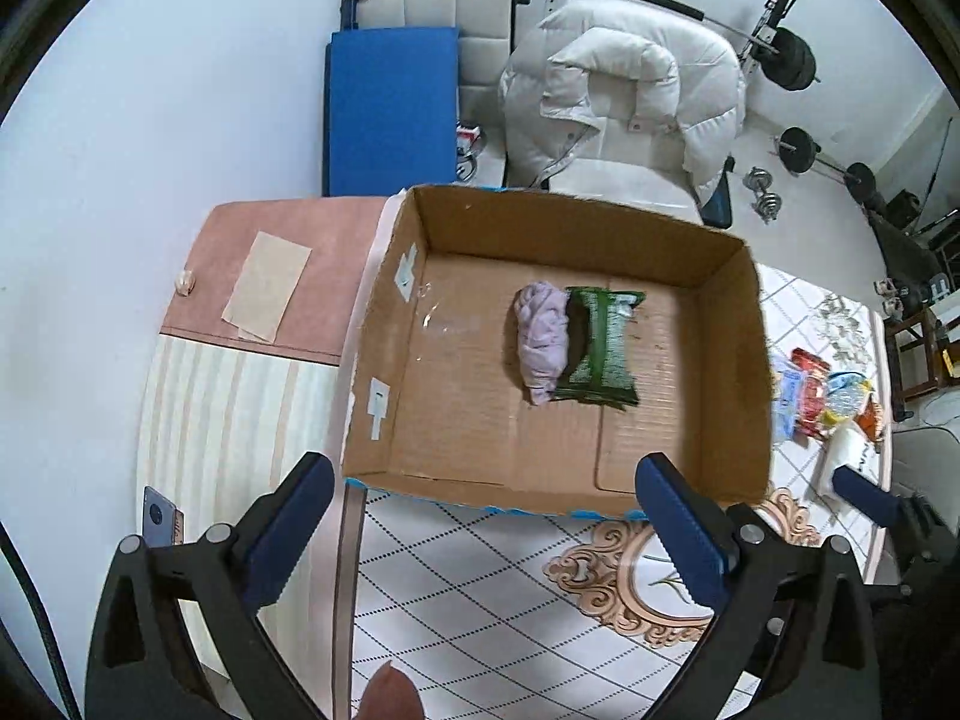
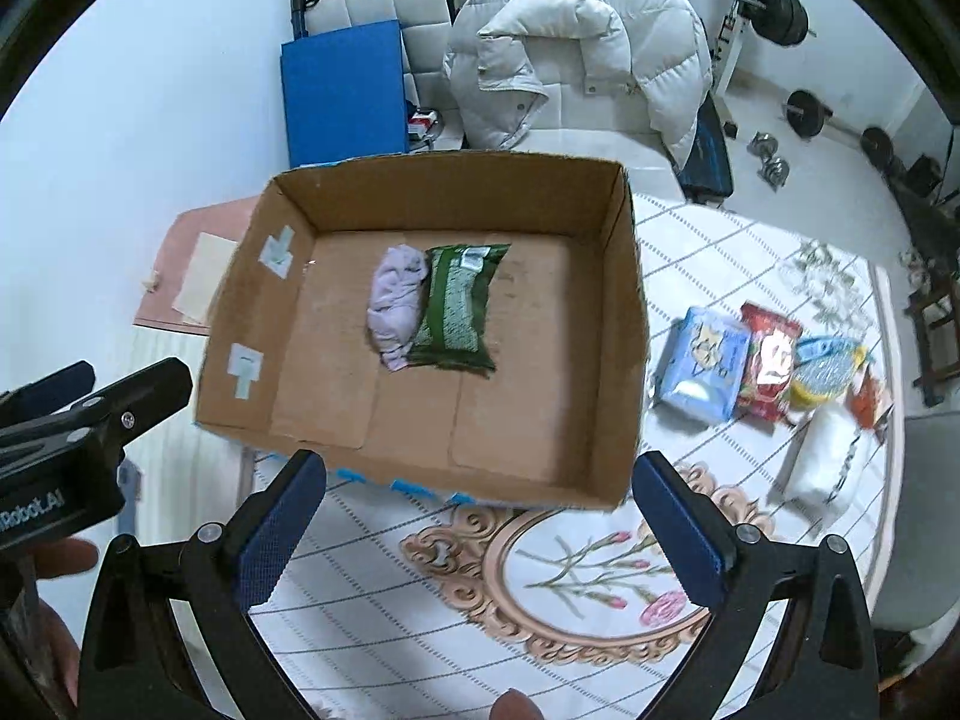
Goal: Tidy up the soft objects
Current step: 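Grasp the blue cat-print tissue pack with the left gripper while the right grasps the white NMAR bag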
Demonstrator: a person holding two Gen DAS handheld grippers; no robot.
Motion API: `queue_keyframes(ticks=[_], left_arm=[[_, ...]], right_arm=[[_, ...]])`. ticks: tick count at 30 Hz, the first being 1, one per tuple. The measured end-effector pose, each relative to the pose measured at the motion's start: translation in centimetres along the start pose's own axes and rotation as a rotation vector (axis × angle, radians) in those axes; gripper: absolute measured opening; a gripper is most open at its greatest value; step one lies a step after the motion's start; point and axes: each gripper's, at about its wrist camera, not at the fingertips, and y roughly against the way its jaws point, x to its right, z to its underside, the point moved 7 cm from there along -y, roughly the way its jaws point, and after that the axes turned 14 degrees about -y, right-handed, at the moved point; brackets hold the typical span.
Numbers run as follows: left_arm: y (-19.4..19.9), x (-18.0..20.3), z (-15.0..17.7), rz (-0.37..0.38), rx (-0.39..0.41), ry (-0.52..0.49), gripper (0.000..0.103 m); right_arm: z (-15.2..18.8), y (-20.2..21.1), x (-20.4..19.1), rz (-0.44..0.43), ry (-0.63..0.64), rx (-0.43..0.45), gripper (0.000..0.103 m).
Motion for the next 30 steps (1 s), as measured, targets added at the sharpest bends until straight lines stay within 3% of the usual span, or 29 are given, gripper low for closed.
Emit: queue_keyframes(ticks=[3, 6, 8, 11, 16, 19, 26, 28, 30], left_arm=[[1.5, 2.1, -1.1, -0.011, 0.015, -0.047, 0.103], [2.3, 6.1, -2.7, -0.025, 0.019, -0.128, 0.103], [2.0, 9.5, -4.0, 0.005, 0.019, -0.182, 0.103], [-0.1, 15.5, -6.1, 0.027, -0.004, -0.277, 0.103], [-6.4, 24.7, -7.6, 0.029, -0.119, -0.398, 0.103], [-10.3, 28.5, -7.4, 0.003, -0.192, -0.443, 0.103], [-16.3, 31.3, -7.1, -0.040, -0.317, -0.423, 0.103], [-17.4, 31.8, -7.5, -0.040, -0.337, -0.423, 0.103], [-18.4, 32.4, -7.8, -0.037, -0.352, -0.431, 0.103]], right_arm=[[0.0, 1.4, 1.8, -0.050, -0.046, -0.009, 0.103], [-0.8, 3.1, 6.5, -0.088, -0.130, -0.021, 0.103], [-1.8, 4.3, 12.3, -0.060, -0.211, -0.005, 0.103], [-2.7, 4.5, 19.7, 0.033, -0.204, -0.014, 0.103], [-3.2, 0.1, 29.8, 0.350, 0.115, -0.120, 0.103], [-2.5, -4.4, 33.3, 0.424, 0.292, -0.253, 0.103], [-1.3, -11.6, 34.7, 0.434, 0.689, -0.305, 0.103], [-0.9, -13.0, 34.9, 0.412, 0.739, -0.326, 0.103], [-0.9, -14.0, 35.4, 0.384, 0.711, -0.356, 0.103]])
